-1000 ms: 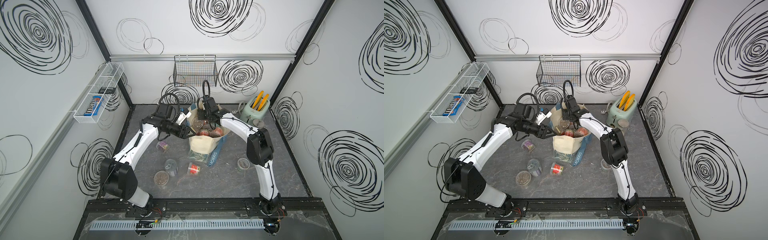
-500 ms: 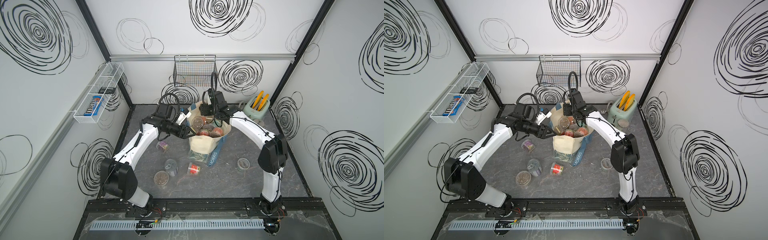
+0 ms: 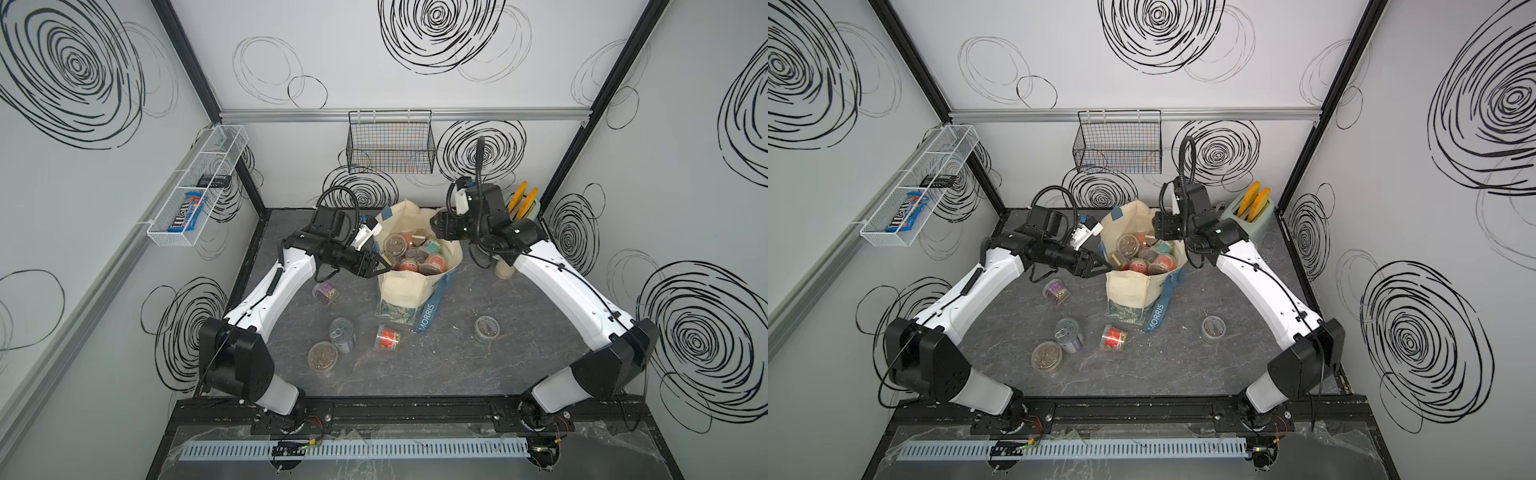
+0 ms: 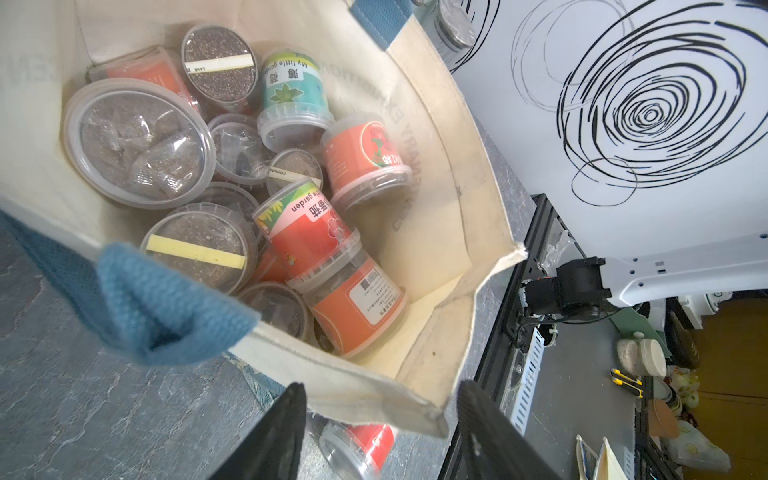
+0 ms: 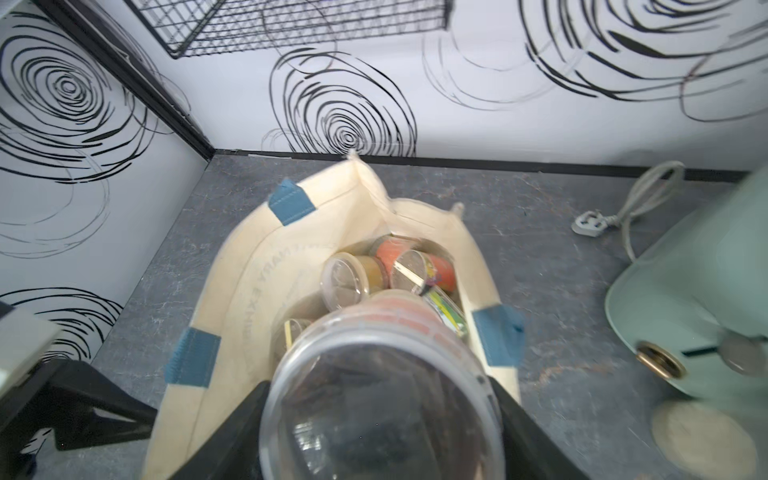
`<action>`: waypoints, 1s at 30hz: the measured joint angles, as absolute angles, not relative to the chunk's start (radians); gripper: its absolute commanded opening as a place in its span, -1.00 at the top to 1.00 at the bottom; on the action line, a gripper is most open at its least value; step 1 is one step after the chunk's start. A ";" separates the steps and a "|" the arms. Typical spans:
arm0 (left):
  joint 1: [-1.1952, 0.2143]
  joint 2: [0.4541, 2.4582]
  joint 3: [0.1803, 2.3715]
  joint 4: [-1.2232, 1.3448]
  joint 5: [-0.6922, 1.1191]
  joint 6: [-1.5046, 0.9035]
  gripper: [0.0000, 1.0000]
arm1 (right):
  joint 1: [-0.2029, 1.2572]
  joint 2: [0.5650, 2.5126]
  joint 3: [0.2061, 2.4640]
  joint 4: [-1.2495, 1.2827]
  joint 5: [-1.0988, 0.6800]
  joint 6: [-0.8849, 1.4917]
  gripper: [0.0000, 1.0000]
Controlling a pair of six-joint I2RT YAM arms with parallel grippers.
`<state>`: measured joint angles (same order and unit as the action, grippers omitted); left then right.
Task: Take out the seed jars from the canvas bag
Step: Place the seed jar at the center of the board.
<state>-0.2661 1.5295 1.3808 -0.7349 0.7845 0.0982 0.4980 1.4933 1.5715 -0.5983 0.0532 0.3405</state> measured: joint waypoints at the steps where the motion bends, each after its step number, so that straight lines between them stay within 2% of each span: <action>1: -0.266 1.528 1.381 -0.735 0.784 0.100 -0.26 | 0.469 1.466 1.540 -0.606 0.048 0.340 -0.44; 8: -0.266 1.526 1.381 -0.736 0.783 0.105 -0.26 | 0.270 1.333 1.342 -0.638 0.040 0.339 -0.45; 14: -0.266 1.523 1.381 -0.739 0.779 0.113 -0.26 | 0.162 1.268 1.092 -0.614 0.033 0.341 -0.44; 20: -0.266 1.514 1.381 -0.740 0.775 0.118 -0.26 | 0.149 1.272 0.910 -0.574 0.016 0.355 -0.45; 30: -0.266 1.514 1.381 -0.747 0.769 0.120 -0.26 | 0.142 1.428 0.867 -0.514 0.033 0.380 -0.47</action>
<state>-0.2661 1.5143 1.3808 -0.7467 0.7692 0.1204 0.1417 1.4277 0.8669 -0.5140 0.0334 0.3801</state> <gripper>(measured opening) 0.631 0.739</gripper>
